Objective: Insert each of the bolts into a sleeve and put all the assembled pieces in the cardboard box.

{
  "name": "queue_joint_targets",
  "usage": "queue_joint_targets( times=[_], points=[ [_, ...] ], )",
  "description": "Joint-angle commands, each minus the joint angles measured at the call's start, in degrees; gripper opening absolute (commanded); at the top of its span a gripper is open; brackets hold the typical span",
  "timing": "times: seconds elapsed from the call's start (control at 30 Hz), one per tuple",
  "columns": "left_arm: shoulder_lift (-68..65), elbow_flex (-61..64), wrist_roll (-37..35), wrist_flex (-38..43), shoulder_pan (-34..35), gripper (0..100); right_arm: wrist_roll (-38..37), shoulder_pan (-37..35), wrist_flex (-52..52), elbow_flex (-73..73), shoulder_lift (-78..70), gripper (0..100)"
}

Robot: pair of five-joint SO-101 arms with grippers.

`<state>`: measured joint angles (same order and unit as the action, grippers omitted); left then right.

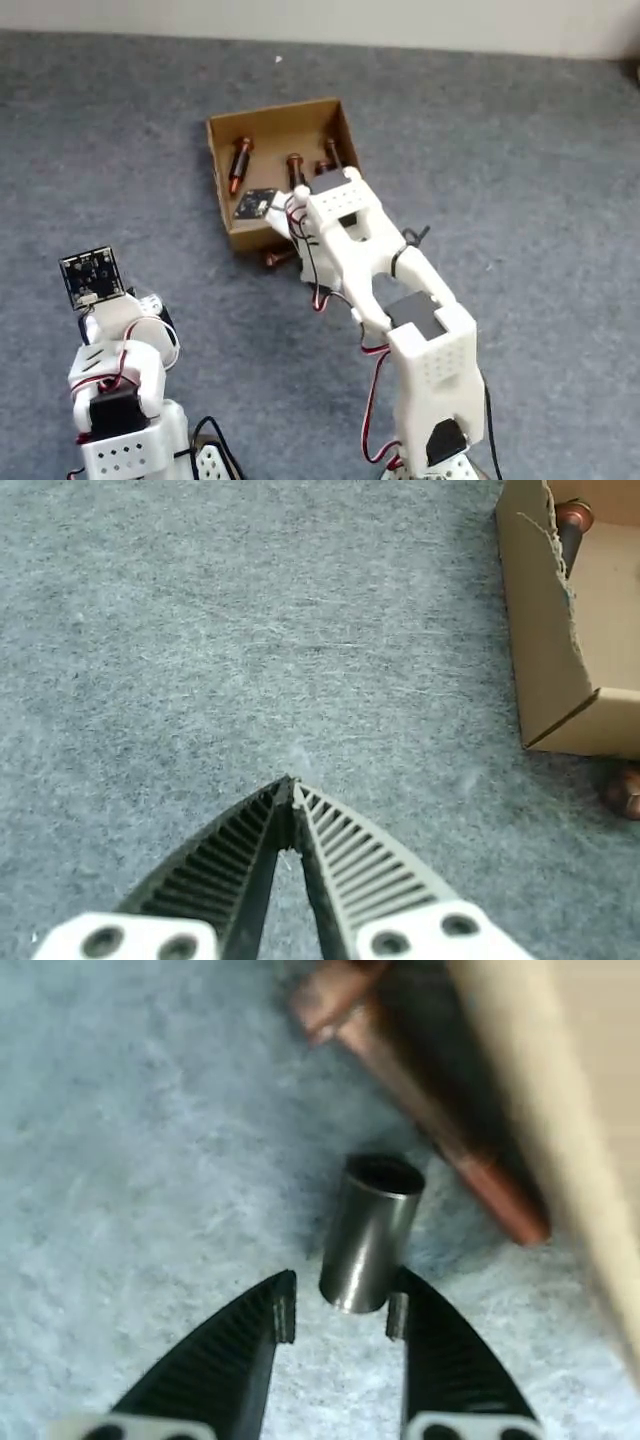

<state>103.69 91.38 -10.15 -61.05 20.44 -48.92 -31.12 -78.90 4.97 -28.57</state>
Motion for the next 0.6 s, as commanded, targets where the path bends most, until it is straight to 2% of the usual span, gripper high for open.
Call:
queue_joint_targets(
  times=[0.0,0.17,0.57],
  points=[
    [0.31,-2.24,0.88,0.09,0.22,1,4.66,-0.66,1.54,3.47,1.19,13.8],
    [0.31,-2.24,0.88,0.09,0.4,1,7.56,-0.48,10.33,1.19,1.01,13.8],
    [0.31,-2.24,0.88,0.09,0.4,1,9.05,-1.8,10.24,-0.92,3.82,13.8]
  ],
)
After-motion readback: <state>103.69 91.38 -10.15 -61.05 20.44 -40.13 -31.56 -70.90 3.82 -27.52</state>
